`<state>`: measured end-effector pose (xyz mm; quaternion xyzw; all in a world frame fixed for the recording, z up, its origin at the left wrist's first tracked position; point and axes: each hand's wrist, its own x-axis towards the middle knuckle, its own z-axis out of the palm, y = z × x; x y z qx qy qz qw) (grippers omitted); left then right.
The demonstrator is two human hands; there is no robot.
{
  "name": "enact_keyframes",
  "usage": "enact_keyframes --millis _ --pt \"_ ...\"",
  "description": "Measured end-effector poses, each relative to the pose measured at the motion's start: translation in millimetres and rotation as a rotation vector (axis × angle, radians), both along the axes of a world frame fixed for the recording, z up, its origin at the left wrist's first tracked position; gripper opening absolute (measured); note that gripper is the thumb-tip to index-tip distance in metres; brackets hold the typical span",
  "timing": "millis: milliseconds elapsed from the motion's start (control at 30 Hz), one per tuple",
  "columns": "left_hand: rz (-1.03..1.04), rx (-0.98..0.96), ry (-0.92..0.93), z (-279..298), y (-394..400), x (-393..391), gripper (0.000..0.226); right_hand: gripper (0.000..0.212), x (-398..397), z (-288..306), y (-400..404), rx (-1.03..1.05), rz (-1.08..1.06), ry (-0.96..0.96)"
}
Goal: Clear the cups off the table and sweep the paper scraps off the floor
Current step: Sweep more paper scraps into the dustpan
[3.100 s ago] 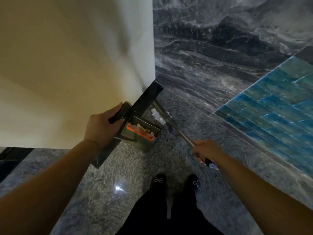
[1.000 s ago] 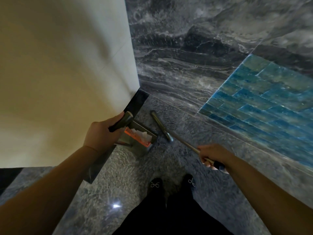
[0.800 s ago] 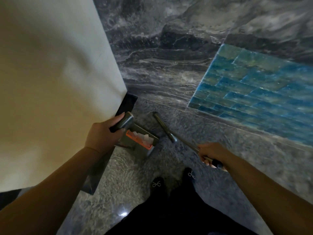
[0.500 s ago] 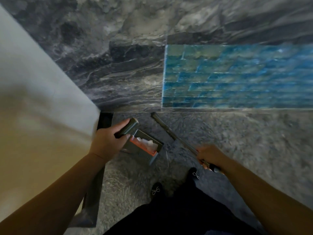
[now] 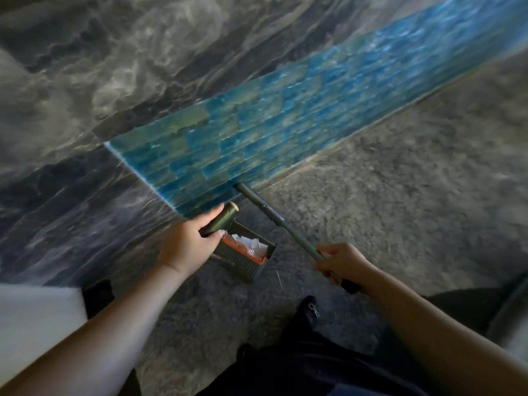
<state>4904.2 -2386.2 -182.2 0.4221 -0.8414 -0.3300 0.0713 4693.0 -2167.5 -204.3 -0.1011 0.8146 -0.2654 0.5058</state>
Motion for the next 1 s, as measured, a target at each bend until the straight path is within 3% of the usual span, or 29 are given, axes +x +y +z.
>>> enact_keyframes --millis 100,200,300,467,700,1000 --pt "-0.09 0.006 0.019 -2.7 2.3 -60.5 0.053 0.024 -31.1 1.5 21.2 -0.044 -0.112 0.008" --pt "-0.186 0.003 0.023 -1.6 6.5 -119.8 0.053 0.031 -62.2 2.1 37.6 -0.073 -0.217 0.031" --pt "-0.28 -0.011 0.049 0.1 14.1 -180.2 0.051 0.016 -98.0 2.4 51.9 -0.087 -0.321 0.049" --pt "-0.413 0.011 0.078 8.6 24.5 -267.8 0.051 0.01 -151.9 5.2 68.0 -0.1 -0.45 0.089" --pt "-0.555 0.036 0.1 13.6 24.7 -383.7 0.053 0.034 -223.3 18.1 71.0 -0.112 -0.661 0.118" --pt "-0.766 0.076 0.112 15.9 0.2 -540.5 0.052 0.037 -318.1 10.7 51.8 -0.057 -0.903 0.161"
